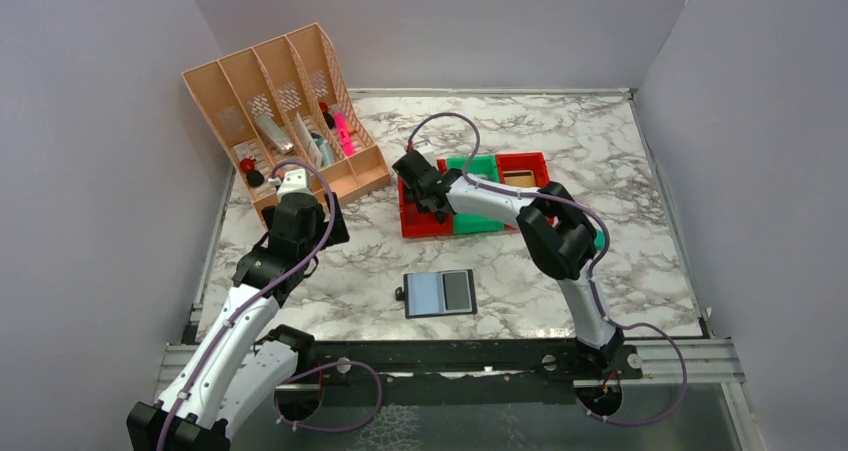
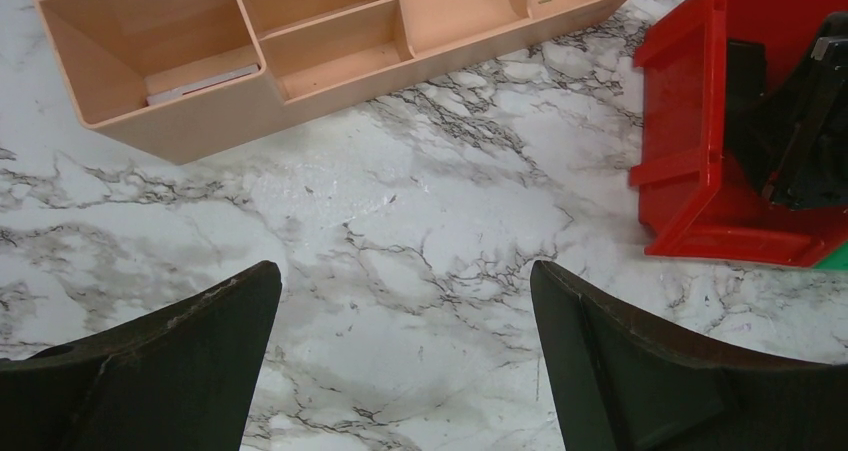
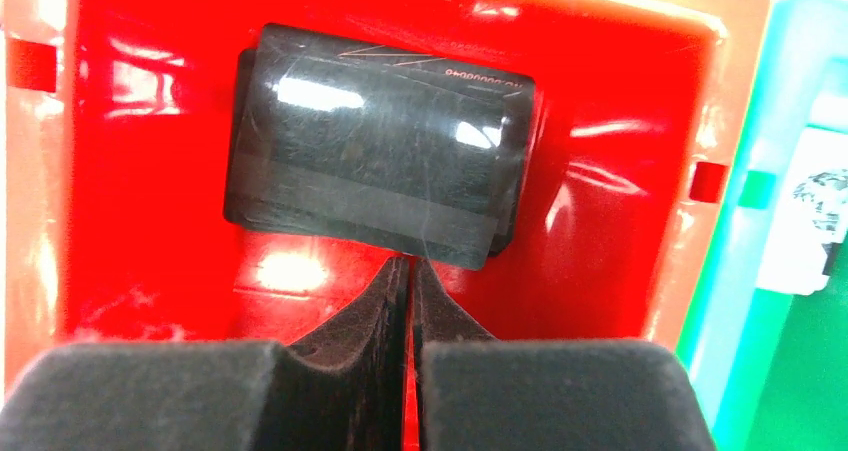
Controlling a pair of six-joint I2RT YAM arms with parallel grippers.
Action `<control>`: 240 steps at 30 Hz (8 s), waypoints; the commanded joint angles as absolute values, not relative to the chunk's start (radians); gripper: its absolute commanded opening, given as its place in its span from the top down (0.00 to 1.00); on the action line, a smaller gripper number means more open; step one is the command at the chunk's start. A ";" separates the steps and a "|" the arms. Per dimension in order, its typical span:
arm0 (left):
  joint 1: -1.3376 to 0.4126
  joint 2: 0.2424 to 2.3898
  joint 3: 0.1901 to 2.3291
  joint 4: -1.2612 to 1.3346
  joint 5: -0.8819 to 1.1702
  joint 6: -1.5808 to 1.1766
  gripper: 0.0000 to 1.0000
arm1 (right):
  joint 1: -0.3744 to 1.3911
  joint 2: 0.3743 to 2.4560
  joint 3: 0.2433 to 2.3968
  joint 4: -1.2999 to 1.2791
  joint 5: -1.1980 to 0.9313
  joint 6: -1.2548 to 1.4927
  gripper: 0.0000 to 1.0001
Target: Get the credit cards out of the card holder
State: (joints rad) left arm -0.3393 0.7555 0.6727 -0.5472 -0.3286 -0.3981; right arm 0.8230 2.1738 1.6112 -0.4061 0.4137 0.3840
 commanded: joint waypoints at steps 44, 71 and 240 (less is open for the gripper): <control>-0.426 0.937 0.581 -0.111 0.574 -0.558 0.20 | 0.821 1.207 0.475 0.073 -0.242 0.828 0.45; -0.879 1.318 0.560 0.021 0.126 -0.739 0.58 | 0.819 1.495 0.447 0.023 -0.127 0.934 0.88; -0.896 1.216 0.464 -0.034 0.024 -0.774 0.91 | 0.819 1.562 0.515 -0.016 -0.087 0.901 0.87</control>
